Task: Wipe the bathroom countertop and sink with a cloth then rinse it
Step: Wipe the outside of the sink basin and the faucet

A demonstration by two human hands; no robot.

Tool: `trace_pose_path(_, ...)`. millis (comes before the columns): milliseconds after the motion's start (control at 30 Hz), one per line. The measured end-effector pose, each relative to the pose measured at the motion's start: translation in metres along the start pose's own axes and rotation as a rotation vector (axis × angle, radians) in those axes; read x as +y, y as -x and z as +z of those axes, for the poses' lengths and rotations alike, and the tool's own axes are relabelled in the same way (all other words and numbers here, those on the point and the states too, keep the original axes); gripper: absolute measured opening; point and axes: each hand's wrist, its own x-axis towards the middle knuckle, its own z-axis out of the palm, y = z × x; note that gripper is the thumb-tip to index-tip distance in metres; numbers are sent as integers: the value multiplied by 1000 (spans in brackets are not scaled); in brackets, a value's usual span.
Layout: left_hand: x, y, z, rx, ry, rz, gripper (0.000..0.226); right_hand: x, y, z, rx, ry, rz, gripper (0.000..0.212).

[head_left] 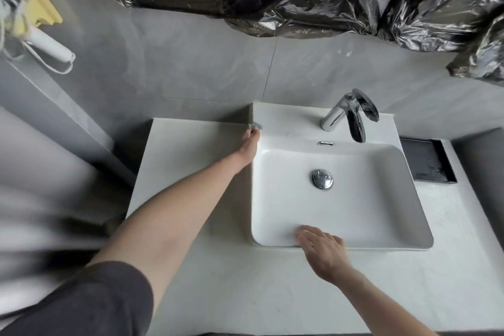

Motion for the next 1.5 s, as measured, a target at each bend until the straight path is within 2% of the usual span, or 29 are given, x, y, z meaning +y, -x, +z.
trace_pose_path(200, -22, 1, 2, -2, 12, -149, 57, 5, 1, -1, -17, 28, -18, 41)
trace_pose_path(400, -80, 74, 7, 12, -17, -137, 57, 5, 2, -2, -13, 36, -28, 42)
trace_pose_path(600, -112, 113, 3, -105, 95, -222, 63, 5, 0, -1, -18, 58, -36, 44)
trace_pose_path(700, -95, 95, -1, -128, 77, -177, 65, 4, 1, -2, -37, 50, -42, 45)
trace_pose_path(767, -74, 71, 0, -85, 47, -162, 73, 3, 1, -3, -42, 46, -45, 44)
trace_pose_path(900, -29, 18, 4, -16, 26, -154, 68, 1, 3, -5, -23, 36, -55, 42)
trace_pose_path(1067, 11, -46, 4, -44, 7, -217, 64, 7, -1, 0, -21, 4, -64, 39)
trace_pose_path(1200, -17, -110, -9, -11, -4, -234, 91, 11, -3, 2, -13, -14, -70, 41)
trace_pose_path(1267, -37, -131, -12, -10, -16, -233, 88, 14, -6, 4, -15, -18, -66, 43)
trace_pose_path(1367, -26, -84, -7, -20, -29, -230, 78, 15, -7, 6, -28, -10, -54, 47)
trace_pose_path(1500, -60, -24, -6, -103, -68, -326, 99, 15, -6, 7, -13, -16, -47, 47)
